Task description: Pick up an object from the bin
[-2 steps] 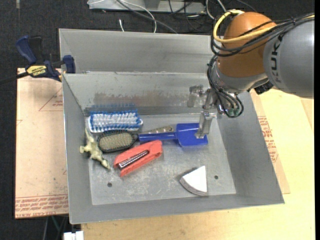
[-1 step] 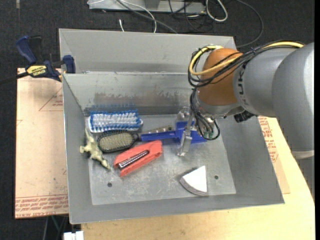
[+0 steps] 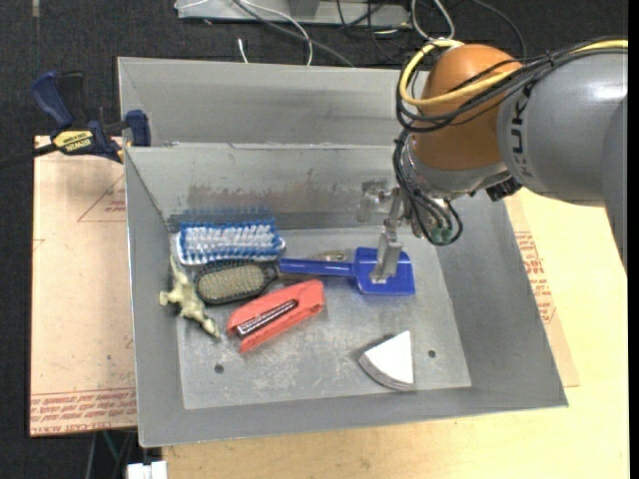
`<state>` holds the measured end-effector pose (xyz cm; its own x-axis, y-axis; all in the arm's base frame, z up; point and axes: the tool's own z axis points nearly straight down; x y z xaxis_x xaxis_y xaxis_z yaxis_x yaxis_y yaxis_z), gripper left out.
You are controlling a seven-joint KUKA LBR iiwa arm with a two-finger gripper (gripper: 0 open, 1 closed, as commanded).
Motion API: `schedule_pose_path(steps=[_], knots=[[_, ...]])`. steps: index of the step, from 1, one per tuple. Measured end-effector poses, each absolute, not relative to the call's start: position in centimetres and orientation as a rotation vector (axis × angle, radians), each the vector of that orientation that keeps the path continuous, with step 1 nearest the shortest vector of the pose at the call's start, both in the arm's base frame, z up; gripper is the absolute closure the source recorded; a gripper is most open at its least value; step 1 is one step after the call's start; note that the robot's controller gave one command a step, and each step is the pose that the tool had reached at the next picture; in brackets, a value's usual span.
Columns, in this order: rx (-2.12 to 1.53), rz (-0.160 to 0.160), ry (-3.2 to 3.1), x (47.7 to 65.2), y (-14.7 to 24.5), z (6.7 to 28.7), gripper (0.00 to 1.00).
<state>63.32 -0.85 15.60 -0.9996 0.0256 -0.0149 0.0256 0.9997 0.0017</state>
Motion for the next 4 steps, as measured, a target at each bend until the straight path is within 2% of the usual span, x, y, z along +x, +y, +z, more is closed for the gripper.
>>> schedule_pose_path(steps=[1, 2, 3, 4], knots=[[-0.144, 0.005, 3.144, 63.6, -2.1, 9.9, 0.0], [-0.019, 0.005, 3.123, 63.9, -0.1, 7.1, 0.0], [-0.166, 0.002, 3.128, 62.8, 0.3, 7.1, 1.0], [-0.166, 0.002, 3.128, 62.8, 0.3, 7.1, 1.0]])
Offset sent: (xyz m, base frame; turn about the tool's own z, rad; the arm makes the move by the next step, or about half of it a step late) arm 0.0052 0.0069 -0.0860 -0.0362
